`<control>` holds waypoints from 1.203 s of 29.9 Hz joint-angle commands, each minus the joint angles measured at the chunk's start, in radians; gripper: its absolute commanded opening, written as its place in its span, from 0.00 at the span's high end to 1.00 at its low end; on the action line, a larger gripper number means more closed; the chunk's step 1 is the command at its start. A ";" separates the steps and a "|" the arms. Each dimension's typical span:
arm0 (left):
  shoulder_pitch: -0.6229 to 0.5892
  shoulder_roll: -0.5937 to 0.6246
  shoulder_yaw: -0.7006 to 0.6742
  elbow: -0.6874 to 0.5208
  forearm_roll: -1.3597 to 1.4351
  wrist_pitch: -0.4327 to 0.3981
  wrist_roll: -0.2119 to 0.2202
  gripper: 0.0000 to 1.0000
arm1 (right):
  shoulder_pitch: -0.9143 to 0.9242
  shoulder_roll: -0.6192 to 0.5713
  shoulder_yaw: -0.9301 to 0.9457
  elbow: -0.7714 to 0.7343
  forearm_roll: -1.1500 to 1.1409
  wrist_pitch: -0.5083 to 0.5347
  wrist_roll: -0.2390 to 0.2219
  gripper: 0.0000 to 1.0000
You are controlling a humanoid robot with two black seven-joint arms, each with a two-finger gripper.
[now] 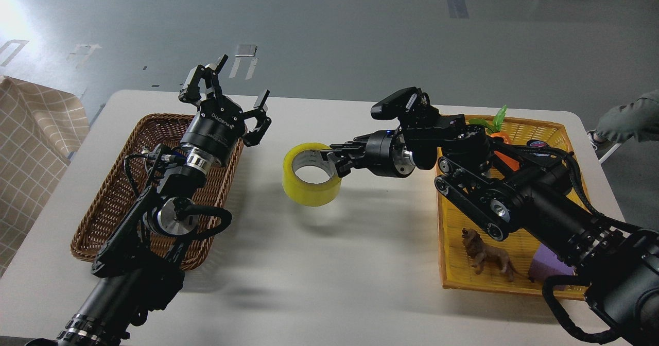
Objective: Place and transfer tape with both arms
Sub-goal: 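Lower the tape roll onto the table and release it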
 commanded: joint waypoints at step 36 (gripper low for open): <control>0.012 0.018 -0.037 -0.001 -0.003 -0.009 0.001 0.02 | -0.048 0.005 0.156 -0.030 0.000 0.000 0.000 0.00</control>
